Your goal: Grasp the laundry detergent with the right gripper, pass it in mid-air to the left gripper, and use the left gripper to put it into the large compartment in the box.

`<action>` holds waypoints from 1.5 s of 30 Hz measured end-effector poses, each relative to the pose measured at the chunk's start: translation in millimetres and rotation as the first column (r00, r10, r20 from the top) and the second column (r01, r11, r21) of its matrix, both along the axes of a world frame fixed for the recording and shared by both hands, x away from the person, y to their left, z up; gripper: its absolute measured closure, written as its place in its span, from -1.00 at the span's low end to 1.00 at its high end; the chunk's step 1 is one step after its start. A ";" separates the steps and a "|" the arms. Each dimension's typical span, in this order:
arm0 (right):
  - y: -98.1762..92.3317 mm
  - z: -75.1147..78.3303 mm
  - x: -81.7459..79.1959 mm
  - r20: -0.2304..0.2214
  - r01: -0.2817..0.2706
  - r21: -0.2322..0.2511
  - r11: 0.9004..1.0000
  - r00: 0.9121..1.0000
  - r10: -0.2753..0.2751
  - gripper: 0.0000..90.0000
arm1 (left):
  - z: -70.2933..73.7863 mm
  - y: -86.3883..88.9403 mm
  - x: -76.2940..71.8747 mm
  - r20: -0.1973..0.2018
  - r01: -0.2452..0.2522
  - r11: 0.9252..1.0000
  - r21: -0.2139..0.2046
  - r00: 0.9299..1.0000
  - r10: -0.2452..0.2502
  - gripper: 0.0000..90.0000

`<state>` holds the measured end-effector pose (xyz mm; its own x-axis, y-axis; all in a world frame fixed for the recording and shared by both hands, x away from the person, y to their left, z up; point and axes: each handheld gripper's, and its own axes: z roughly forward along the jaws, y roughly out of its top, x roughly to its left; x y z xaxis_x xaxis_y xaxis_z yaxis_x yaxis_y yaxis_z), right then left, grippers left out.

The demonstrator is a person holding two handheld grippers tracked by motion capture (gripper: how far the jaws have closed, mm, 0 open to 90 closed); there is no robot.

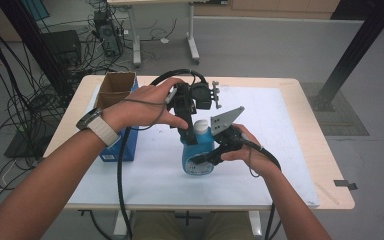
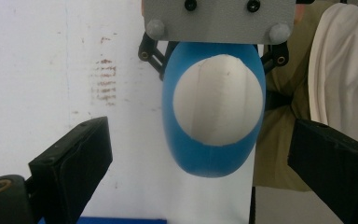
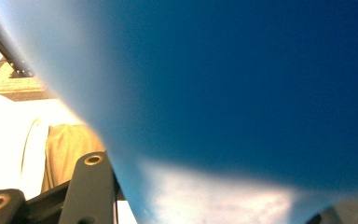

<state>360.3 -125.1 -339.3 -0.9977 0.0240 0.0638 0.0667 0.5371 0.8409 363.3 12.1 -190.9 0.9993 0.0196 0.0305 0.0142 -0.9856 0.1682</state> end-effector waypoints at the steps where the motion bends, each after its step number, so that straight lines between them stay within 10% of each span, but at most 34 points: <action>1: 0.0 0.0 0.0 0.001 0.000 -0.001 1.000 1.000 0.000 -0.03 | 0.0 0.0 0.1 0.000 0.000 1.000 0.000 1.000 0.000 -0.85; 45: 4.1 12.9 -3.9 0.003 -0.012 -0.009 1.000 1.000 0.012 -0.03 | -19.2 -13.1 -7.9 -0.006 0.039 0.999 0.000 0.999 -0.039 -0.79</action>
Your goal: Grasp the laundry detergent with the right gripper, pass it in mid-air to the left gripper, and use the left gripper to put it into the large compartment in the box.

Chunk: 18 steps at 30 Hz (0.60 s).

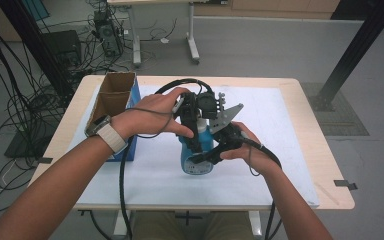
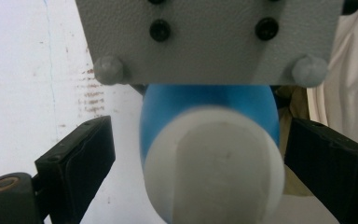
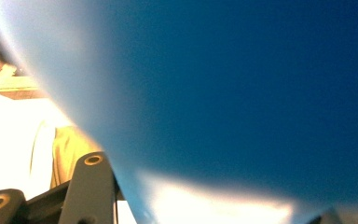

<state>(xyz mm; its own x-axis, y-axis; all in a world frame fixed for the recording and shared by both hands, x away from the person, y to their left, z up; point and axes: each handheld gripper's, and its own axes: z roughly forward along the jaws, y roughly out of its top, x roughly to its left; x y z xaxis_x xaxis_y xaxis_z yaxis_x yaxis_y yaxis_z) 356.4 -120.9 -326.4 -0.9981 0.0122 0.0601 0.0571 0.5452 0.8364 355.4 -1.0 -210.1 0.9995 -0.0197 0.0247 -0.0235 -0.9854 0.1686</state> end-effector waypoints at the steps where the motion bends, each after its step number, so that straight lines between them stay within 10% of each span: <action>1: 0.0 0.3 -0.3 -0.001 -0.001 0.000 1.000 1.000 0.001 -0.03 | -0.5 -0.2 -0.1 0.001 0.002 1.000 0.001 1.000 -0.002 -0.78; 18: 1.8 1.6 -3.2 0.000 -0.012 0.006 1.000 1.000 0.012 -0.03 | -8.8 -0.5 -1.8 -0.013 0.007 1.000 0.003 1.000 -0.007 -0.70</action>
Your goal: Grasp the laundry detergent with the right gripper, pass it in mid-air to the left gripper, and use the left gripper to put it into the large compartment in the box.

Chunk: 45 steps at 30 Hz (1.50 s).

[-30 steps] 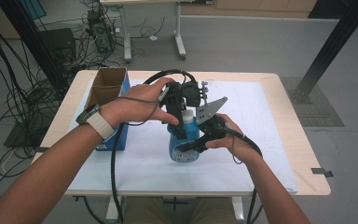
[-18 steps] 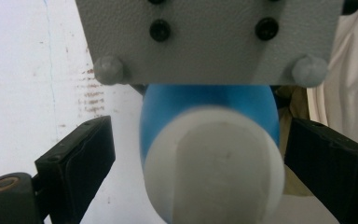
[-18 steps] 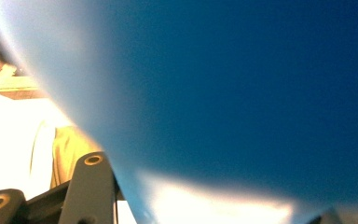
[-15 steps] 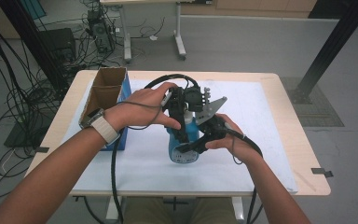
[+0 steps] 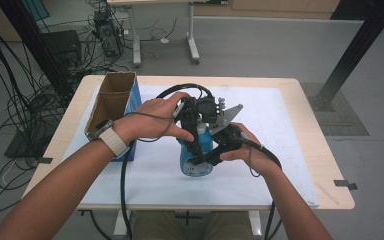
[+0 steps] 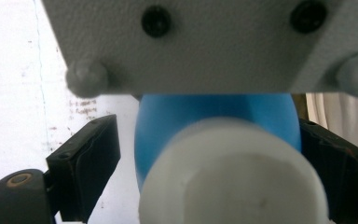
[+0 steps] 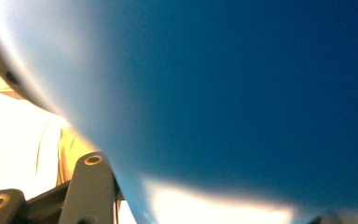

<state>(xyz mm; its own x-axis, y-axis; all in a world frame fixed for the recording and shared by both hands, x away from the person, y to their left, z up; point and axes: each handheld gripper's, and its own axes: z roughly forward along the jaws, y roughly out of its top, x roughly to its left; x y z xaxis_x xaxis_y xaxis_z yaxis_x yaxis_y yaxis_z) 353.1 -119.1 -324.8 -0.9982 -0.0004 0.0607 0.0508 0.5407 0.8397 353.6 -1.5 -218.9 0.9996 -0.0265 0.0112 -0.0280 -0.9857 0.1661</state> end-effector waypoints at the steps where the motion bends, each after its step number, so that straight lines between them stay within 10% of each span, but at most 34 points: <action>1: 0.0 0.0 0.0 0.000 0.000 0.000 1.000 1.000 0.000 -0.03 | -0.2 -0.1 -0.2 -0.001 0.001 1.000 0.000 1.000 -0.001 -0.69; 45: -0.7 -0.4 -1.3 -0.011 -0.015 0.005 1.000 1.000 0.015 -0.03 | -3.3 -1.4 -1.4 -0.024 0.029 1.000 0.006 0.999 -0.029 -0.18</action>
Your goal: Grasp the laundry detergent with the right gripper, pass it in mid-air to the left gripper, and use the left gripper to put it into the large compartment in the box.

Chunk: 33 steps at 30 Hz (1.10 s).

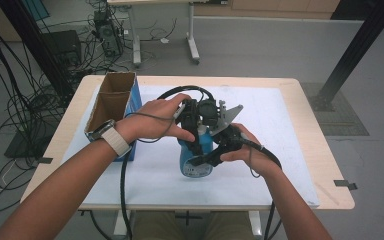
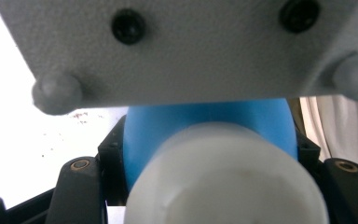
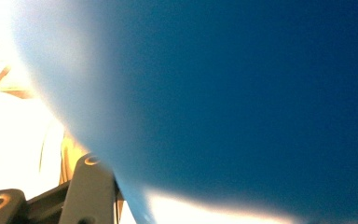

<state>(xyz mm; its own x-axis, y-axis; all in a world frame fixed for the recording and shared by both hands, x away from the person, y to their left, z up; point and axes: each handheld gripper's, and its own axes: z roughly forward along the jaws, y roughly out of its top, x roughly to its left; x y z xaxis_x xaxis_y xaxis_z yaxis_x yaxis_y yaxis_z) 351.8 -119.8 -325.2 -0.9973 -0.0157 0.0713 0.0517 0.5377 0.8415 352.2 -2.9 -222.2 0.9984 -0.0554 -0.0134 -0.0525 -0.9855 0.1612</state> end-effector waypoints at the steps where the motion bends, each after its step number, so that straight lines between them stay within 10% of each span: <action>1: 0.0 -0.5 1.8 0.028 0.001 -0.003 1.000 1.000 -0.001 -0.03 | 0.2 0.0 0.0 0.001 -0.001 1.000 -0.001 1.000 0.001 -0.18; 33: 5.0 0.5 0.3 0.024 -0.010 -0.009 1.000 1.000 0.010 -0.03 | -1.3 8.1 -0.6 -0.005 -0.023 0.999 -0.027 1.000 0.022 -0.17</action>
